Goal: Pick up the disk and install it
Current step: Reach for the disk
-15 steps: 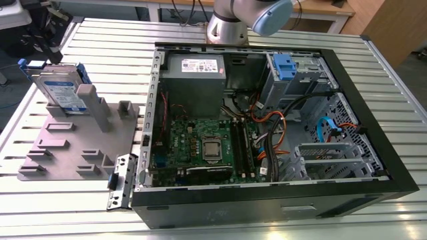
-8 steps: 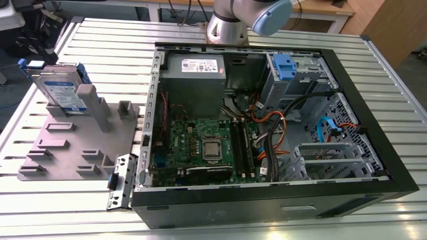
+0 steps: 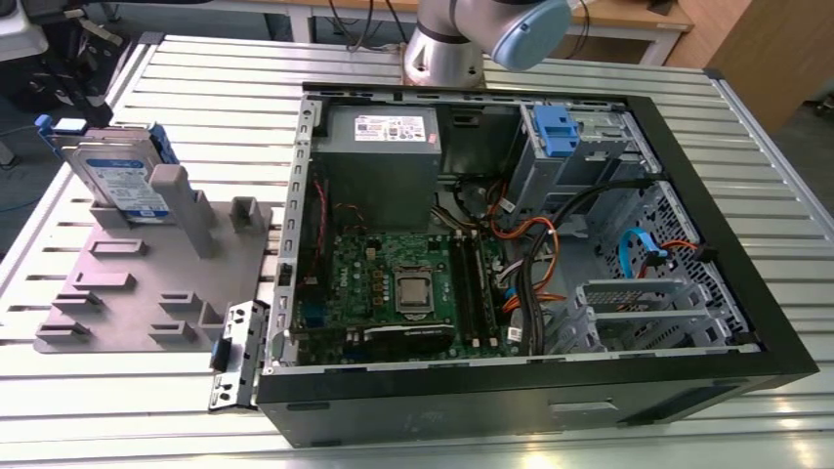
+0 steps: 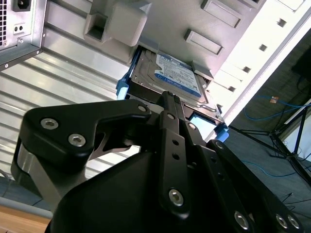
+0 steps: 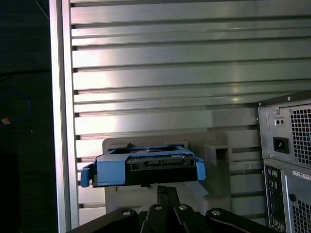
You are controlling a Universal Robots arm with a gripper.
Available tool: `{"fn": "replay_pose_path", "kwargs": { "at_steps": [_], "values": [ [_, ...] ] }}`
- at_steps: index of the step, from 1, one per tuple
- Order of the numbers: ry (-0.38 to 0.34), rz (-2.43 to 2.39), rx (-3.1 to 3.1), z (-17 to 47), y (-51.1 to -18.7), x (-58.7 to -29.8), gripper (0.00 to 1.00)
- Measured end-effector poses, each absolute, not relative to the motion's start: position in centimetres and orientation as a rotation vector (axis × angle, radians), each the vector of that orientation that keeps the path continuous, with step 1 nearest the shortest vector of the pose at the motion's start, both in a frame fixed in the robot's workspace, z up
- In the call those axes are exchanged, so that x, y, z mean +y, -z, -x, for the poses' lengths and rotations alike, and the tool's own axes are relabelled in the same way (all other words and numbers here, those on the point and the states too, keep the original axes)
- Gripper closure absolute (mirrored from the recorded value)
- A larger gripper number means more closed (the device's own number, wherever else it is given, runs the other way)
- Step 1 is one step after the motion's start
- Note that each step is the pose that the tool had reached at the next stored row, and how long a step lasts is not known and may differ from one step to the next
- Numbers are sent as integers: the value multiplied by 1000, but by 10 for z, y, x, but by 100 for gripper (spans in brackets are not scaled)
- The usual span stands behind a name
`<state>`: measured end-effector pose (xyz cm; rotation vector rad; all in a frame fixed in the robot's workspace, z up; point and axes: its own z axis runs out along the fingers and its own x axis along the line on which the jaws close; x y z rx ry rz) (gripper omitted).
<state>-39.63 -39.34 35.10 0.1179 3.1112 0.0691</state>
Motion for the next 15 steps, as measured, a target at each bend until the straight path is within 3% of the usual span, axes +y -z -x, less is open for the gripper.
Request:
{"fn": "replay_pose_path", "kwargs": {
  "at_steps": [15],
  "values": [
    [-69, -118, 3111, 405, -345, -387, 89]
  ]
}}
